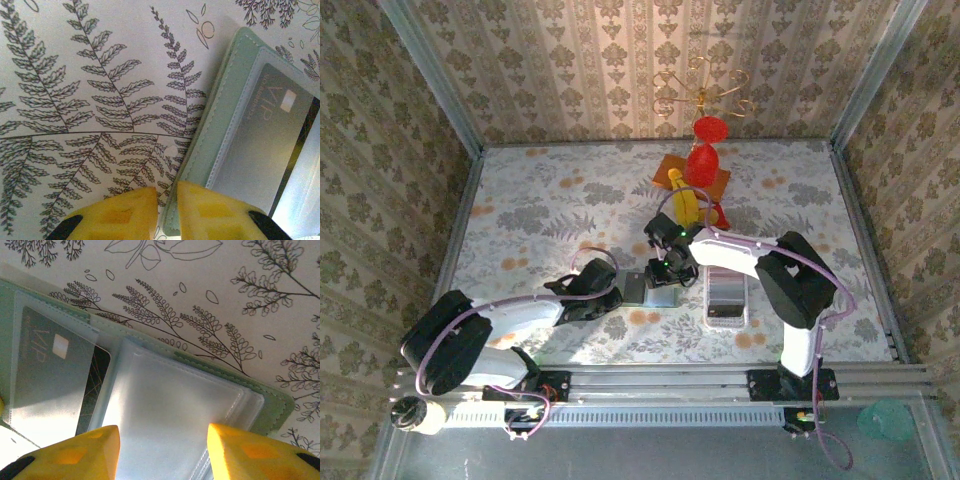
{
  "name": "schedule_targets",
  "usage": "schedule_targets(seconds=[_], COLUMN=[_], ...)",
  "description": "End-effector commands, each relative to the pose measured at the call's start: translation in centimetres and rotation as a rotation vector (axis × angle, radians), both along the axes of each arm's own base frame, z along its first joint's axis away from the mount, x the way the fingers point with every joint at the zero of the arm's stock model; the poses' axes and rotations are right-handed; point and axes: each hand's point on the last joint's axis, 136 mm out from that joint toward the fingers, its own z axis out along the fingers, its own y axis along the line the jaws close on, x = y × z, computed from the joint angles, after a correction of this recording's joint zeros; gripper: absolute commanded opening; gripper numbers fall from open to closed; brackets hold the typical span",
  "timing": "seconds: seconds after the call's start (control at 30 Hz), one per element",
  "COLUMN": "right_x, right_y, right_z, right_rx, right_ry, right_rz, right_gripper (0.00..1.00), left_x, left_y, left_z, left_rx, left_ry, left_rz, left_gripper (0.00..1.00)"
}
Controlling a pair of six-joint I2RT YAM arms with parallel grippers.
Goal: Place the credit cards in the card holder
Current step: Flip over the card slot in the card holder.
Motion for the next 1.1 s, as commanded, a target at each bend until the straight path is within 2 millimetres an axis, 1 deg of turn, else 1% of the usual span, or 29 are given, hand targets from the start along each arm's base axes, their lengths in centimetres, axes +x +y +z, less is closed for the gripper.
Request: schedule_targets(seconds=[0.0,0.07,0.13,0.23,0.37,0.4,0.57,0.8,0.93,1.07], right_x=[-0.8,-1.0,-1.3,-1.5,-1.5,-1.0,-0.9,-0.8,-0.6,-0.4], right_y=[-0.9,-1.0,-0.7,0.6,3.0,3.9,5.7,7.0,7.8,8.5], right_z=[-0.8,-1.1,-1.4,-1.3,0.0,0.6,1.9,2.5,3.1,3.5], right_rx=[-0.081,-0.09,-0.079,-0.012,0.119,0.167,0.274,0.35,0.403,0.442], right_ry=[0.027,0.039,0.06,0.084,0.104,0.086,0.093,0.108,0.109,0.112], right_rz=[0.028,0.028,0.026,0.014,0.013,0.015,0.016,0.01,0.003,-0.005], right_gripper=[0.51,0.52,0.53,0.55,0.56,0.56,0.56,0.56,0.56,0.56], left_x=[-1.5,-1.5,-1.6,-1.6,-1.7,-1.7,-1.9,-2.0,-2.0,-2.0], left_y=[-2.1,-2.1,-2.0,-2.0,-2.0,-2.0,-2.0,-2.0,-2.1,-1.6], left_z=[-1.6,-1.6,-1.7,-1.7,-1.8,-1.8,-1.9,-2.1,-1.9,-1.8], left_rx=[-0.052,-0.054,-0.054,-0.056,-0.056,-0.057,-0.059,-0.069,-0.076,-0.074], left_ry=[0.066,0.067,0.068,0.067,0.07,0.07,0.07,0.068,0.061,0.047], left_rz=[-0.075,-0.072,-0.072,-0.069,-0.067,-0.066,-0.062,-0.052,-0.054,-0.043], left_gripper=[0.2,0.2,0.2,0.19,0.19,0.19,0.18,0.17,0.17,0.17])
